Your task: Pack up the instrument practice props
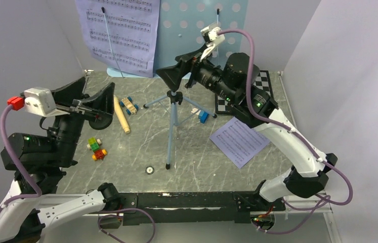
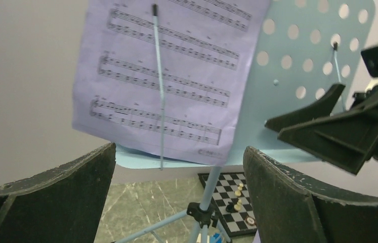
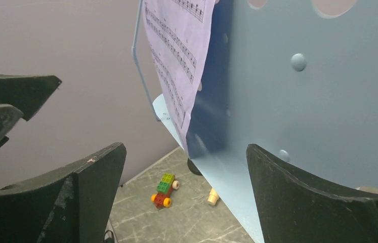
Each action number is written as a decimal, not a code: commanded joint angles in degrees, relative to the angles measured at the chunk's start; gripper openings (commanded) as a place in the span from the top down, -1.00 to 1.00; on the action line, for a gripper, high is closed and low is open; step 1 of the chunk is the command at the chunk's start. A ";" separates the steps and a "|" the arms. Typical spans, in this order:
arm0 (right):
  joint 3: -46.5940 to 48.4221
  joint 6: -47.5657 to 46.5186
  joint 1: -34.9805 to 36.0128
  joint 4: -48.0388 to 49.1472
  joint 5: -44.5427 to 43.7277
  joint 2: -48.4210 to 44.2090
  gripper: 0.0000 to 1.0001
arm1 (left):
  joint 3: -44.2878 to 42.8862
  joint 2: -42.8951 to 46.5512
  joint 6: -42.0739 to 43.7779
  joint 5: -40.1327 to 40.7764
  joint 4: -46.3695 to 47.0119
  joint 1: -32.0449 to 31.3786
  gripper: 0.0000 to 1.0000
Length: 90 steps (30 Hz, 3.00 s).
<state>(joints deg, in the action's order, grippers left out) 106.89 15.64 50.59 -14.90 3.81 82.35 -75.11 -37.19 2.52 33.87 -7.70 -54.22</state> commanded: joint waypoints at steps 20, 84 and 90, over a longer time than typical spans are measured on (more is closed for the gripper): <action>7.70 4.67 4.33 7.44 -12.36 10.95 -0.31 | -3.74 -2.03 12.81 6.77 5.92 -0.10 -0.99; 7.71 0.56 5.13 8.07 -11.38 11.08 1.00 | -12.95 -23.92 -32.26 -49.43 12.89 49.38 -0.23; 7.96 0.35 5.14 7.87 -11.28 11.26 1.00 | -13.04 -24.78 -32.41 -50.13 13.77 49.38 0.02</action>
<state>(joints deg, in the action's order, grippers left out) 113.73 16.88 55.59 -8.93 -8.43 95.35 -86.08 -61.82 -29.36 -14.74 2.83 -5.06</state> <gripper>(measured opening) 0.009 0.523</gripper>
